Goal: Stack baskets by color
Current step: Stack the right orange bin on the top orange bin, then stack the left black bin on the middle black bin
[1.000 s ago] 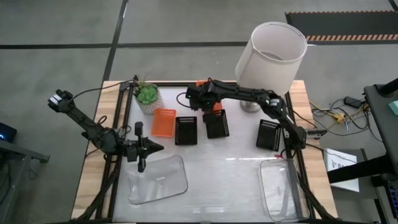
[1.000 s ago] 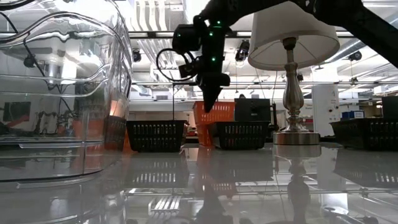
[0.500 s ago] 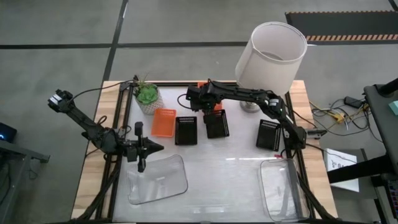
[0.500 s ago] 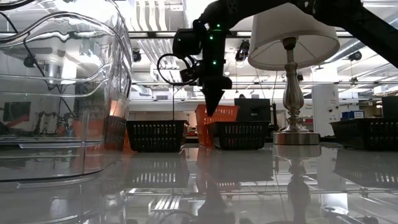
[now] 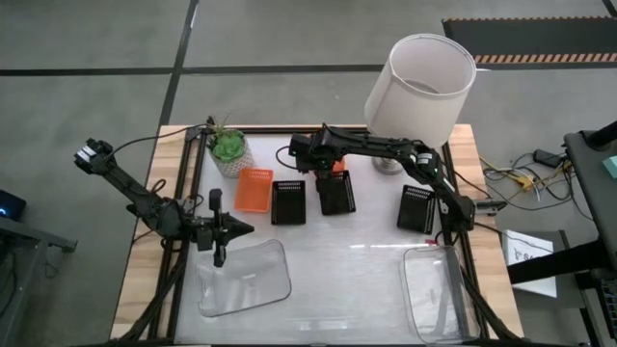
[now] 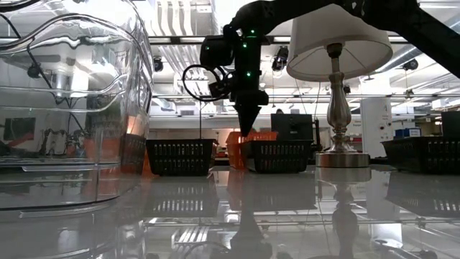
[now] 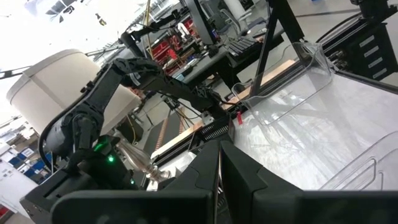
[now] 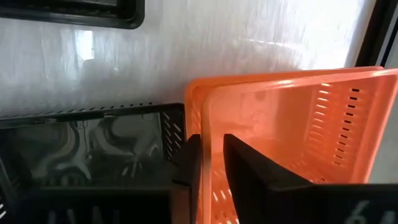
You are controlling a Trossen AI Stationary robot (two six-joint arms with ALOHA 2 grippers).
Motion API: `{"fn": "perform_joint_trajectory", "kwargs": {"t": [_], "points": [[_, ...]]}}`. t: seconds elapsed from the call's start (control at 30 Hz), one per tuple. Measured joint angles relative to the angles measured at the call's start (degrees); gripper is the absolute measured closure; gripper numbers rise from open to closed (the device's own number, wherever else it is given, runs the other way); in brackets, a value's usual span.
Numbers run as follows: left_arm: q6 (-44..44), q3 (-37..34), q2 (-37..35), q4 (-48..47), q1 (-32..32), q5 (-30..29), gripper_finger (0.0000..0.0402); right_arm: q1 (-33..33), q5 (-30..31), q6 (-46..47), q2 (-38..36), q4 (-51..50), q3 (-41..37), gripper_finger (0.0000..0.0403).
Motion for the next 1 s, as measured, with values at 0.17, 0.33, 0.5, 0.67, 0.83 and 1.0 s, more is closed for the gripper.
{"fn": "perform_joint_trajectory", "kwargs": {"t": [0.17,0.33,0.5,0.67,0.83,1.0], "points": [[-0.02,0.0,0.0,-0.06,0.0,0.0,0.0402,0.02,-0.03,0.55,-0.11,-0.25,0.03,0.0318],[0.0,0.0,0.0,-0.09,-0.02,0.0,0.0402,0.47,-0.42,3.59,-1.24,-3.09,0.63,0.0302],[-1.17,0.0,0.0,-0.11,-0.02,0.01,0.0402,1.84,-1.96,7.5,-3.41,-6.21,0.96,0.0303],[-2.02,0.0,0.02,-0.11,-0.07,0.02,0.0402,4.58,-8.62,11.39,-6.66,-7.02,-0.3,0.0315],[-4.8,0.0,0.02,-0.13,-0.04,0.02,0.0402,9.77,-9.46,12.79,-10.0,-7.06,-2.36,0.0327],[-7.52,-0.04,0.02,-0.11,-0.04,0.02,0.0402,15.52,-9.49,15.34,-15.27,-3.0,-8.69,0.0336]]}}
